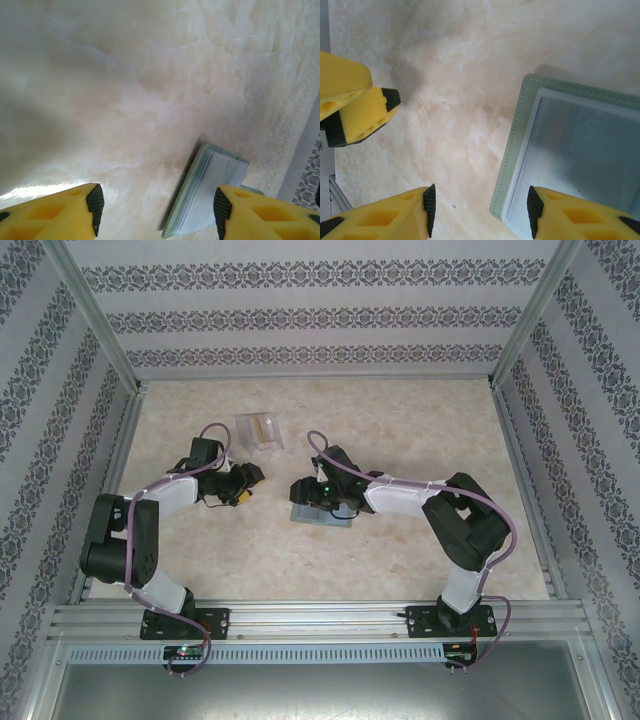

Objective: Put the credit cards into the card holder
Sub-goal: Flip over the card slot in the card holder, then move the storage box to the center of the table.

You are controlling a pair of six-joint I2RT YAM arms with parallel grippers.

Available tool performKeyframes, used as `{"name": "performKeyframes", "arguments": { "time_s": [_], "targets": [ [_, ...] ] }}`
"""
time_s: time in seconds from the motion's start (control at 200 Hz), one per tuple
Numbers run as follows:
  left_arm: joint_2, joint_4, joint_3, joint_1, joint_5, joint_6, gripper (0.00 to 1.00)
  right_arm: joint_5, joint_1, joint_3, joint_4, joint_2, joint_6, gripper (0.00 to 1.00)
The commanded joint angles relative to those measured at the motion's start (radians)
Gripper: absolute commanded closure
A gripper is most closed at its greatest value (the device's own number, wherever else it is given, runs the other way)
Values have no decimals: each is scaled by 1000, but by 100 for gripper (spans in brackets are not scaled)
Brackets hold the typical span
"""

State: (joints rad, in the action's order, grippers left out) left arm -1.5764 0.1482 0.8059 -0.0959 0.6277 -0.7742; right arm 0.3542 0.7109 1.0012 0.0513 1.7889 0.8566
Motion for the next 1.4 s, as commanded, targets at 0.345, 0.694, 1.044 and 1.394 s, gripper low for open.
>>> {"name": "performKeyframes", "arguments": {
  "time_s": [0.345, 0.694, 1.044, 1.394],
  "targets": [
    [6, 292, 319, -6, -218, 173, 35, -313, -127, -183, -261, -510, -237, 45],
    [-276, 392, 660, 23, -419, 235, 44, -402, -149, -199, -321, -617, -315, 44],
    [-477, 417, 834, 74, -361, 254, 64, -393, -176, -176, -361, -611, -356, 43],
    [-571, 430, 915, 72, -309, 286, 97, -381, -180, -141, -364, -585, -350, 43]
  ]
}}
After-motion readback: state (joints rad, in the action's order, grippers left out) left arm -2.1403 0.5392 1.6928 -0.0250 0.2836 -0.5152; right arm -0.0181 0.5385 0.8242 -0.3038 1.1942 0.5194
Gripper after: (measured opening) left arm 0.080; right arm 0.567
